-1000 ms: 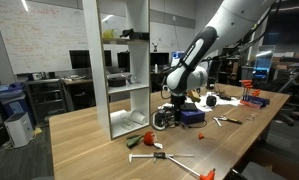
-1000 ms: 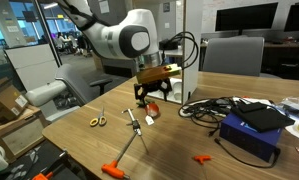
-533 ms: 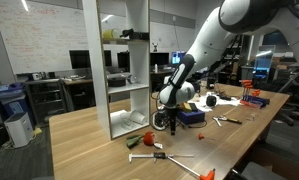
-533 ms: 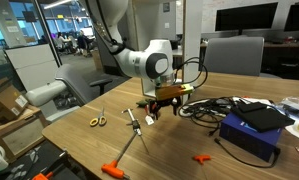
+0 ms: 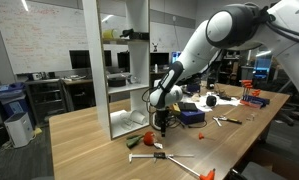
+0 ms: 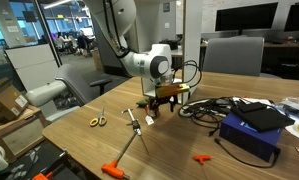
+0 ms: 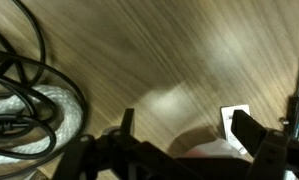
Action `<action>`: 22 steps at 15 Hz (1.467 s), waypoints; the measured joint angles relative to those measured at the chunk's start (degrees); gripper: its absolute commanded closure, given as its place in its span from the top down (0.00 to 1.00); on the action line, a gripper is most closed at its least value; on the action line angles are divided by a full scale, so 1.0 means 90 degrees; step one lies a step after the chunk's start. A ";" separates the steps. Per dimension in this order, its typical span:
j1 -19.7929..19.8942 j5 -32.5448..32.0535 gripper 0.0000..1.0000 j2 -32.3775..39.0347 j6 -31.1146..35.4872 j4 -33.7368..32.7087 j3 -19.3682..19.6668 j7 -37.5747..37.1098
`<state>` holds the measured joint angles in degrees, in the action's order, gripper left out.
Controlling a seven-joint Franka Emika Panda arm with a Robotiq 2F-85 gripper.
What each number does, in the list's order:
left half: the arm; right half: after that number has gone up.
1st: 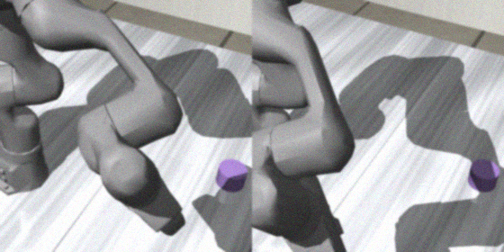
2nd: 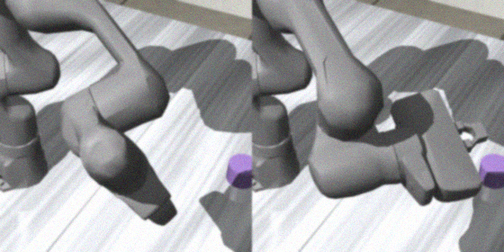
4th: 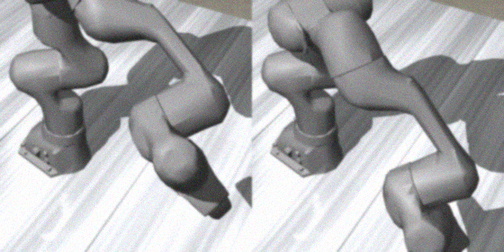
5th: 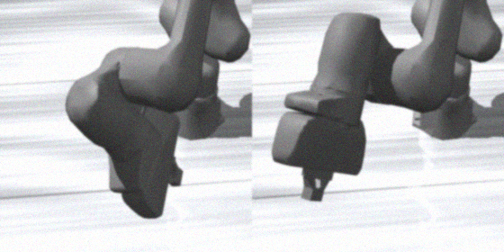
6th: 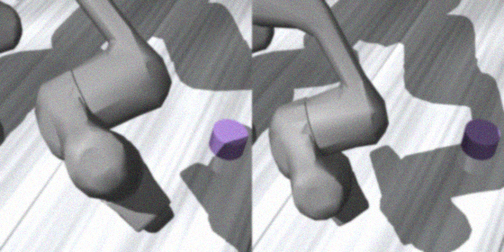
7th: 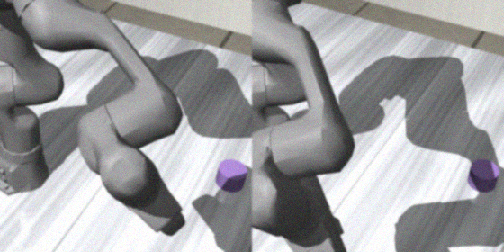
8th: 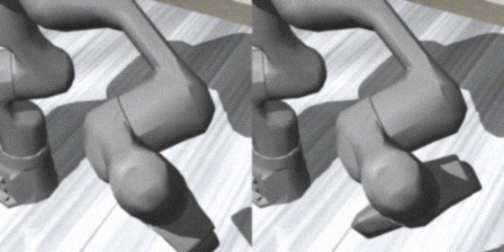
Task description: Pick up the toy from the table and put it in the middle compartment of the cabinet.
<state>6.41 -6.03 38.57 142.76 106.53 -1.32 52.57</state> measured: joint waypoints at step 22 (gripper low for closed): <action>-0.0366 0.0000 0.57 0.0790 -0.0915 -0.0975 -0.0400 -0.0401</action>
<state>3.11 -6.03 45.68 134.52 97.76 -4.93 48.97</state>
